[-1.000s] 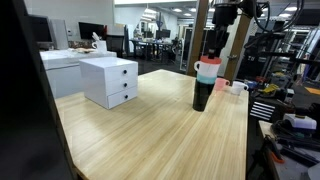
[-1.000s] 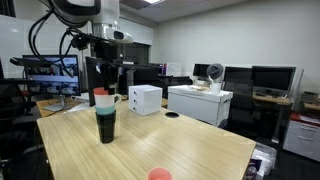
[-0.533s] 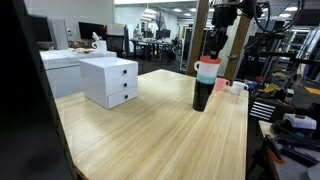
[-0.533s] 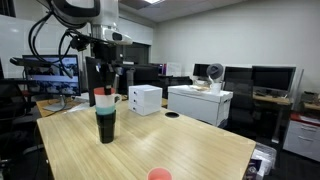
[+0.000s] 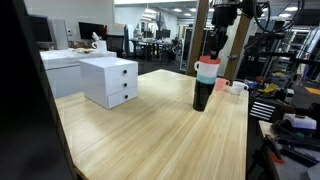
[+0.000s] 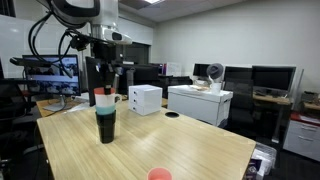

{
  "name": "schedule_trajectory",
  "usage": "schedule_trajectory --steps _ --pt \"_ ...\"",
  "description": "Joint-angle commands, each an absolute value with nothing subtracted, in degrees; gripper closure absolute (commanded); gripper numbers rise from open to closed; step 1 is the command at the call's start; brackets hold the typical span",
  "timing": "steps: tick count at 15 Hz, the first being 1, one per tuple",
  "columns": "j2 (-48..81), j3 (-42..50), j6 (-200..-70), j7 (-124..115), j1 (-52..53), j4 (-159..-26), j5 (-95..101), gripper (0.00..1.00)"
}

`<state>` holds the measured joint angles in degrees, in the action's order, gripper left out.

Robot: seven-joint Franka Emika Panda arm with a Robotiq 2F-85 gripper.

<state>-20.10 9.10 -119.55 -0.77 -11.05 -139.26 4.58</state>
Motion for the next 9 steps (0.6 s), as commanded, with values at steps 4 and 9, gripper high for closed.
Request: schedule_trajectory --steps 4,9 --pt "-21.28 8.57 -118.41 -1.62 -10.86 -140.28 4.92 0.94" --pt "-21.74 8.39 -117.99 -1.1 -10.67 -139.97 4.75 0.96"
